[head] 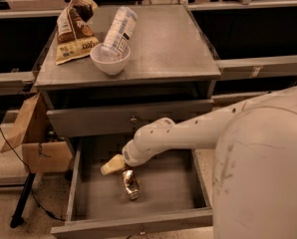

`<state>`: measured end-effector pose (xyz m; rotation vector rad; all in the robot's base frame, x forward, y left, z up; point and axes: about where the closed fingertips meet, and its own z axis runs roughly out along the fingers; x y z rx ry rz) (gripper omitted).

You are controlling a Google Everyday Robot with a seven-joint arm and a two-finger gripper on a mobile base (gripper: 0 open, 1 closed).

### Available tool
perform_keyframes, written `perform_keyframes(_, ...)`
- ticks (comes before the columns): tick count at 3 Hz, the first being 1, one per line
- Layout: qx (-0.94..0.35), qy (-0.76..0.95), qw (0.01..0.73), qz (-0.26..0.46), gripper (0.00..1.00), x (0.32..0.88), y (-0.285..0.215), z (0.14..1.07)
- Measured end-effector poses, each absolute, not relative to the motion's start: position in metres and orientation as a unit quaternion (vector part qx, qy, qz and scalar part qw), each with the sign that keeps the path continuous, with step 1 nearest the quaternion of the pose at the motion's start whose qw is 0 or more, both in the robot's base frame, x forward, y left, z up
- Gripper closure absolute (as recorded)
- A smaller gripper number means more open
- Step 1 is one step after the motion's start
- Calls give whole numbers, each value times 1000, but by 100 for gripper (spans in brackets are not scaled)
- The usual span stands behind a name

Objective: Pick orange can from middle drawer and place on counter

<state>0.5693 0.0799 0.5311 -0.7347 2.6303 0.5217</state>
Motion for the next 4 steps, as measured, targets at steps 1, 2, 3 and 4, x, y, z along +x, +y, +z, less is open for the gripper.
perform_keyframes(1, -291, 935, 116, 164, 0, 555, 90, 488)
perform_keyframes(2, -293, 942, 77, 141, 0, 542, 89, 446)
perform_keyframes(3, -278, 949, 74, 127, 0, 544, 82, 426)
perform_keyframes(4, -268, 954, 75, 110, 0, 547, 74, 401)
